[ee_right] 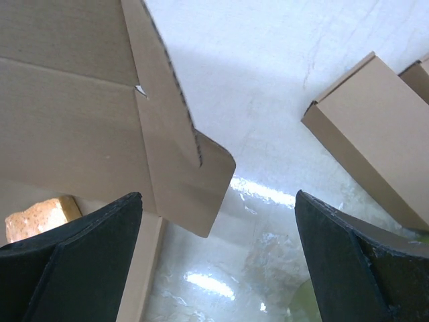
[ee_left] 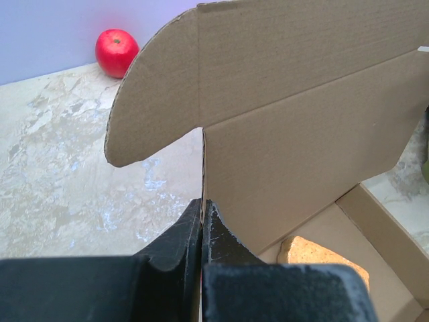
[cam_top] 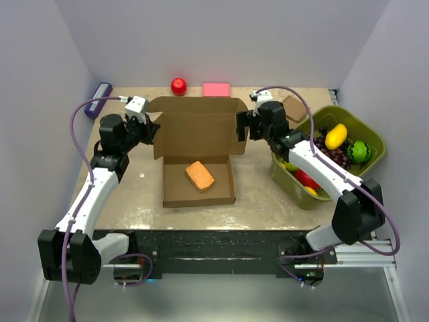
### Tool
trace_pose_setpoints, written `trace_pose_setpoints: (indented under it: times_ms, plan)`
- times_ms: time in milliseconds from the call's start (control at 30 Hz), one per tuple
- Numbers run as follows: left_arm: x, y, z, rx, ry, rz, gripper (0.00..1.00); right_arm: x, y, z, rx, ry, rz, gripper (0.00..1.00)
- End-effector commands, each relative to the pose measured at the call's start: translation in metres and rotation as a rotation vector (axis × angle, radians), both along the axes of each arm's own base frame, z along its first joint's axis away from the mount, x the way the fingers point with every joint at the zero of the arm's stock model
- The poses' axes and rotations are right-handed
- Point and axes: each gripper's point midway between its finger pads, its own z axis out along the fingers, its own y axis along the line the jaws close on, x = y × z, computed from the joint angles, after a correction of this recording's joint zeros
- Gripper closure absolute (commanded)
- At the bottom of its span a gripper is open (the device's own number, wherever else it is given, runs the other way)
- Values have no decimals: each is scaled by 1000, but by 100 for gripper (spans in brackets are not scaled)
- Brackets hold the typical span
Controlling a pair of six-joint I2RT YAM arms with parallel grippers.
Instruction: Fold the paper box
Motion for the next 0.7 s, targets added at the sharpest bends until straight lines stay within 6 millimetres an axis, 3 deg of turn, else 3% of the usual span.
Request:
trace_pose_setpoints:
  times_ms: [0, 67, 100, 200, 500, 667]
  plan:
    - [2, -6, 11, 16, -57, -38, 100, 12, 9, 42, 77, -117, 157, 1]
    - [2, -6, 10, 17, -54, -39, 100, 14, 5, 42, 89, -114, 191, 1]
    - [2, -6, 11, 17, -59, -39, 100, 20, -6, 43, 100, -115, 183, 1]
    - [1, -8, 11, 12, -58, -47, 100, 26, -9, 35, 145, -97, 246, 2]
    - [1, -9, 11, 11, -58, -53, 100, 11, 15, 35, 229, -87, 406, 11]
    - [1, -10, 10, 6, -55, -55, 100, 2, 23, 29, 270, -40, 447, 42]
